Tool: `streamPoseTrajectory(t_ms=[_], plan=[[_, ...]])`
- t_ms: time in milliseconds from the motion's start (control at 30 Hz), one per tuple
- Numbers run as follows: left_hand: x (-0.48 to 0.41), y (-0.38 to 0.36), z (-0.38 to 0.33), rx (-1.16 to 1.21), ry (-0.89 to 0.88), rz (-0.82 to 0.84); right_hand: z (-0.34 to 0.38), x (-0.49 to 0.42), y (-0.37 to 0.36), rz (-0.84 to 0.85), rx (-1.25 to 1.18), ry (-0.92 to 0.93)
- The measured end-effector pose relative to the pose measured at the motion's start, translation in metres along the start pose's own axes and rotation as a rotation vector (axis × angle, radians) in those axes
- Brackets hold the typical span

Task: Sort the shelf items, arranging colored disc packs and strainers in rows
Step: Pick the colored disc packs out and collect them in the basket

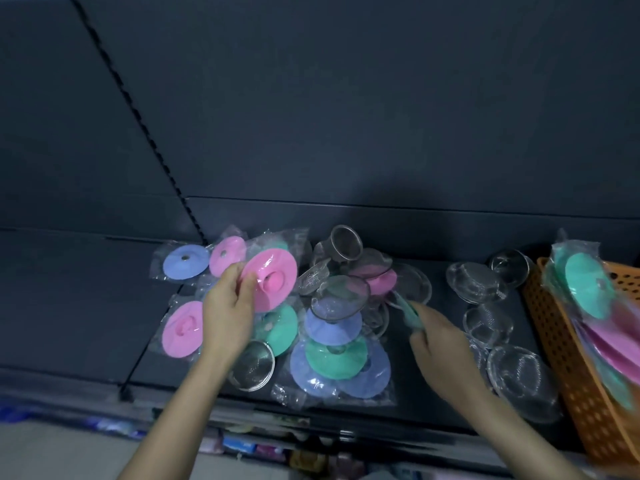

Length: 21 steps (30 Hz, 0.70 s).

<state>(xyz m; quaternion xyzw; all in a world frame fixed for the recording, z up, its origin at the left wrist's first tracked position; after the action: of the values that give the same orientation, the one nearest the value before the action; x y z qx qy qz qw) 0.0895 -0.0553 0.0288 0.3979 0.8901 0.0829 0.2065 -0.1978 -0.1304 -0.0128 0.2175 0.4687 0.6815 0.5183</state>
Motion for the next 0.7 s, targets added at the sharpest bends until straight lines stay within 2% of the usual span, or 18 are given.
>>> streamPoseTrajectory(t_ms=[167,233,300,400,433,600,700], plan=[[0.023,0.003,0.009,-0.044,0.041,-0.052,0.031,0.017,-0.009,-0.099,0.133,0.292],[0.032,0.001,0.01,-0.051,0.051,-0.05,0.045,0.018,-0.022,-0.061,0.239,0.412],[0.041,-0.001,0.009,-0.052,0.065,-0.047,0.053,0.018,-0.037,0.066,0.308,0.494],[0.053,0.001,0.009,-0.055,0.099,-0.069,0.055,0.016,-0.059,0.33,0.365,0.499],[0.055,0.002,0.01,-0.054,0.109,-0.072,0.055,0.014,-0.064,0.365,0.4,0.495],[0.06,0.006,0.014,-0.045,0.122,-0.051,0.058,-0.002,-0.072,0.409,0.497,0.447],[0.054,0.008,0.016,-0.042,0.132,-0.028,0.06,-0.009,-0.068,0.342,0.516,0.451]])
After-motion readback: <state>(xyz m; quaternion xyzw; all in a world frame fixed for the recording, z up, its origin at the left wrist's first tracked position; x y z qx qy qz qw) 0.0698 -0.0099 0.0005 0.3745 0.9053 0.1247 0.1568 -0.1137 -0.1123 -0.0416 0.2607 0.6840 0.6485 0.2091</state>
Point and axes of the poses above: each hand's wrist, its own x-axis away from the middle knuckle, its own y-axis out of the back of the hand, z = x × y, the point moved 3 cm from there along -x, towards the middle knuckle, and after that the axes turned 12 degrees about x, right-handed, at the moved point
